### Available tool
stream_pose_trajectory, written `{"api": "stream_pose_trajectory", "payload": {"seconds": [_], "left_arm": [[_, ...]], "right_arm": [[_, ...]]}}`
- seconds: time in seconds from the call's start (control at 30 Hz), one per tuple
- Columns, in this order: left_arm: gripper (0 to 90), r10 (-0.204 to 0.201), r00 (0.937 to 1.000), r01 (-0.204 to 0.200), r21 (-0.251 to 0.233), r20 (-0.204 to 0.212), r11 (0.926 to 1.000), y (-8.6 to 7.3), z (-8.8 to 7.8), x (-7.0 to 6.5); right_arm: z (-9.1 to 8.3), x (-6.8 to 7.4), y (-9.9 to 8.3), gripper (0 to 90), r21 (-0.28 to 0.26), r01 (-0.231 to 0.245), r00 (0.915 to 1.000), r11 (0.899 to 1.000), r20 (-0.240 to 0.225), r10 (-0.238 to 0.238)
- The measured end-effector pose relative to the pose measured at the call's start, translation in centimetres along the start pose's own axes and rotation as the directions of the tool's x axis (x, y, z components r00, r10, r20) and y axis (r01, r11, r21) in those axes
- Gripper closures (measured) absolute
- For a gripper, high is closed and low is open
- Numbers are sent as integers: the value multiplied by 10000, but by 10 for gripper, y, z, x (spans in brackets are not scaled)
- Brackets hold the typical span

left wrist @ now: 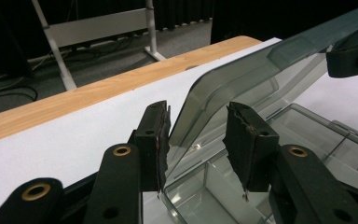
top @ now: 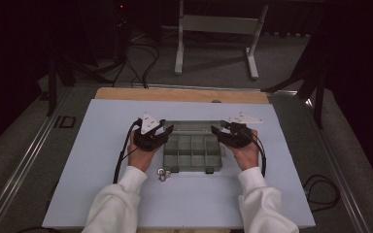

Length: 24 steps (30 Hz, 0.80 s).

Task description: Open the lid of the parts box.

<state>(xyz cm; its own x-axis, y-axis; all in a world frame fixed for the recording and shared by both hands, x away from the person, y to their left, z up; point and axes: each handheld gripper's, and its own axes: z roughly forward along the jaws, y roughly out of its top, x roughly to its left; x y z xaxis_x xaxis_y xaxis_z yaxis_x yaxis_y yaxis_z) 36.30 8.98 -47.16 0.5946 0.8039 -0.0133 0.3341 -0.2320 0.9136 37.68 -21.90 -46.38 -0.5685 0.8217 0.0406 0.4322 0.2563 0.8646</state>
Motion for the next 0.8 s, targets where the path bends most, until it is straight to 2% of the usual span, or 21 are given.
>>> {"api": "stream_pose_trajectory", "payload": {"seconds": [0.33,0.63,0.8], "left_arm": [[607,-333,9994,333,-1,-106,9994,-3,8,4],[642,-726,9971,731,244,-217,9970,-7,15,10],[650,-810,9961,822,357,-337,9960,-9,20,11]], "right_arm": [[5,-5,-1,512,-101,-365,9993,9993,-128,363],[9,-8,-2,517,-181,-755,9971,9970,-79,753],[12,-10,-1,527,-181,-898,9960,9958,-57,897]]}}
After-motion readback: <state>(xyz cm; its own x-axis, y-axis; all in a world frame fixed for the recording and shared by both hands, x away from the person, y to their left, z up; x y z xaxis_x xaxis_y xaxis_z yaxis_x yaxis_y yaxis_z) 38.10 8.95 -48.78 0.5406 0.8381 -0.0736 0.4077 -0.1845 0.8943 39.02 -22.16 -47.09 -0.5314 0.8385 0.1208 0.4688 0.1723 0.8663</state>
